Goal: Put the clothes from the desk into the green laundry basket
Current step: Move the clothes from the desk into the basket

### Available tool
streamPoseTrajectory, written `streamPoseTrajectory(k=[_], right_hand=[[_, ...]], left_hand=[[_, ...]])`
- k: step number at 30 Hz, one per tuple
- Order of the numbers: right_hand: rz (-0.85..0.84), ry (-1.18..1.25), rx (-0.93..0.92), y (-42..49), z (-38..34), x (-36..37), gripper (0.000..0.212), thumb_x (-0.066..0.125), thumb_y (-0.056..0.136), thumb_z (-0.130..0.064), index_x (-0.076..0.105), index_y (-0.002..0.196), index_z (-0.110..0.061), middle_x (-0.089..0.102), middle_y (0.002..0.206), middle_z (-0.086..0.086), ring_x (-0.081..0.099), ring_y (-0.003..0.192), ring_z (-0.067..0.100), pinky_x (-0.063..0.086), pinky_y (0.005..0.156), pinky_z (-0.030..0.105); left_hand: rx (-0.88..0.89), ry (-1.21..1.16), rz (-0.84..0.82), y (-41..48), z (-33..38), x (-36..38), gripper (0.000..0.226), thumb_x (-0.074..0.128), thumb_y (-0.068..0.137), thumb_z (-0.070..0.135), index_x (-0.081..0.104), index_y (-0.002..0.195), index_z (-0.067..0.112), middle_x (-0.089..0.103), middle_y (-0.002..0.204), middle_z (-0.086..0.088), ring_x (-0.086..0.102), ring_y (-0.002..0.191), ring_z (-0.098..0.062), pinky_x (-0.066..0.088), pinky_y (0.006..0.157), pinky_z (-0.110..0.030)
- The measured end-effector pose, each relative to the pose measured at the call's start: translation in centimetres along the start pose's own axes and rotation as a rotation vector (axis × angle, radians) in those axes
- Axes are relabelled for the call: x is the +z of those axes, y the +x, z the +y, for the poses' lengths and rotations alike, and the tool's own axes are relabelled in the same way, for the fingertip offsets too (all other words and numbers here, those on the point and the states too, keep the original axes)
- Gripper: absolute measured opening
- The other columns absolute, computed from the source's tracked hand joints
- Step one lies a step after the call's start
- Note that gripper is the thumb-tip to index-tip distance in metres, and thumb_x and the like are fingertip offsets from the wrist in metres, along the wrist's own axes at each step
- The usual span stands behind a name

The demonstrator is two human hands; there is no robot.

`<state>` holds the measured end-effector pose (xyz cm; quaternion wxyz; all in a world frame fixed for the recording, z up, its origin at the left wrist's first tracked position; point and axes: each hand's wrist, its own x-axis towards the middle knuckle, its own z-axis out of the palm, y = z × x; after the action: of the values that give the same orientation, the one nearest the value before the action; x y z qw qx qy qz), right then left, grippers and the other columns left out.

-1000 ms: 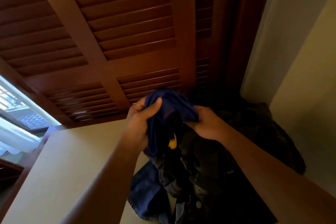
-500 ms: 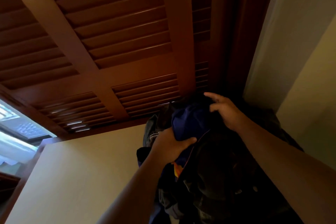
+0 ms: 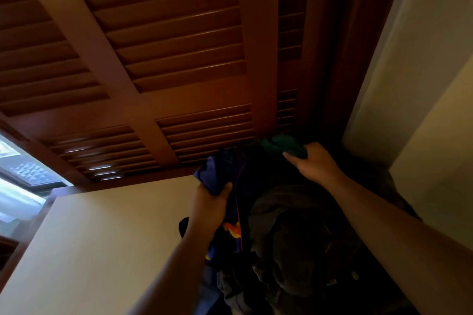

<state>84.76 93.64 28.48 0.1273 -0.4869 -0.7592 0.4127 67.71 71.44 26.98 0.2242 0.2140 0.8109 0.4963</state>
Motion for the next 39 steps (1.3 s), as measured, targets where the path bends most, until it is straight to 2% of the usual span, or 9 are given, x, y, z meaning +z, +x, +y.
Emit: streamPoseTrajectory(k=[3,10,17,20,24,27,30,34,39], right_hand=[[0.095,0.169,-0.183,-3.3,-2.8,-1.3,0.023,0.064,0.089,-0.060,0.063,0.094,-0.037,0.064,0.108,0.002,0.064,0.093,0.016,0.054,0.085,0.037],[-0.008,0.521,-0.368,-11.7,-11.3,-0.2,0.028,0.062,0.090,-0.058,0.059,0.114,-0.045,0.063,0.107,-0.026,0.059,0.098,-0.006,0.050,0.083,0.023],[-0.394,0.854,-0.399,-20.5,-20.0,8.6,0.054,0.065,0.077,-0.072,0.067,0.120,-0.039,0.071,0.122,-0.010,0.067,0.114,0.012,0.055,0.099,0.043],[-0.470,0.913,-0.259,-24.0,-21.5,13.5,0.069,0.069,0.071,-0.077,0.070,0.121,-0.029,0.075,0.117,-0.003,0.071,0.107,0.019,0.057,0.095,0.045],[-0.423,0.606,-0.036,-28.2,-20.3,19.9,0.069,0.070,0.060,-0.084,0.076,0.095,-0.025,0.078,0.097,-0.002,0.074,0.090,0.025,0.060,0.085,0.046],[-0.461,0.238,-0.195,-31.4,-16.9,24.3,0.041,0.070,0.081,-0.062,0.070,0.096,-0.024,0.073,0.104,0.002,0.069,0.098,0.026,0.058,0.087,0.042],[-0.599,-0.385,-0.498,-34.4,-12.6,28.2,0.088,0.071,0.083,-0.057,0.028,0.153,-0.024,0.030,0.155,0.007,0.038,0.140,0.031,0.043,0.106,0.044],[-0.836,-0.889,-0.727,-37.9,-7.6,32.1,0.132,0.075,0.063,-0.074,-0.025,0.147,-0.055,-0.046,0.155,-0.010,-0.028,0.148,0.030,0.009,0.114,0.072],[-0.762,-1.012,-0.618,-38.9,-5.2,33.9,0.141,0.079,0.051,-0.079,-0.022,0.147,-0.057,-0.045,0.155,-0.004,-0.008,0.152,0.043,0.017,0.118,0.065]], left_hand=[[-0.011,-0.149,0.121,-0.9,-0.1,-2.1,0.017,0.078,0.089,0.033,0.071,0.100,0.023,0.078,0.094,-0.002,0.075,0.087,-0.024,0.061,0.081,-0.055],[0.083,-0.322,0.279,-5.3,1.4,-8.3,0.012,0.074,0.095,0.018,0.072,0.106,0.020,0.076,0.095,0.006,0.074,0.093,-0.019,0.059,0.078,-0.038],[0.090,-0.365,0.496,-12.1,-0.7,-17.1,0.035,0.077,0.082,0.046,0.073,0.110,0.025,0.078,0.103,0.004,0.075,0.099,-0.019,0.060,0.089,-0.051],[0.095,-0.319,0.664,-16.0,-2.2,-22.1,0.009,0.077,0.089,0.029,0.070,0.093,0.024,0.075,0.094,0.002,0.072,0.091,-0.019,0.058,0.082,-0.042],[0.053,-0.218,0.718,-21.0,-6.9,-27.7,0.029,0.078,0.086,0.019,0.064,0.111,0.022,0.073,0.099,0.003,0.070,0.091,-0.016,0.054,0.077,-0.035],[-0.138,-0.057,0.669,-24.4,-13.0,-29.9,0.060,0.077,0.076,0.028,0.047,0.128,0.026,0.069,0.110,-0.003,0.069,0.096,-0.026,0.057,0.083,-0.043],[-0.358,0.225,0.415,-27.5,-19.9,-30.4,0.085,0.076,0.078,0.041,0.031,0.150,0.038,0.041,0.147,-0.014,0.052,0.130,-0.036,0.048,0.106,-0.054],[-0.531,0.598,-0.136,-31.4,-26.9,-29.5,0.118,0.082,0.077,0.049,-0.006,0.154,0.064,-0.025,0.169,-0.001,-0.011,0.156,-0.042,0.009,0.123,-0.066],[-0.417,0.769,-0.145,-33.9,-30.2,-28.4,0.122,0.078,0.076,0.064,-0.016,0.153,0.059,-0.022,0.170,-0.005,-0.013,0.155,-0.047,0.006,0.123,-0.064]])
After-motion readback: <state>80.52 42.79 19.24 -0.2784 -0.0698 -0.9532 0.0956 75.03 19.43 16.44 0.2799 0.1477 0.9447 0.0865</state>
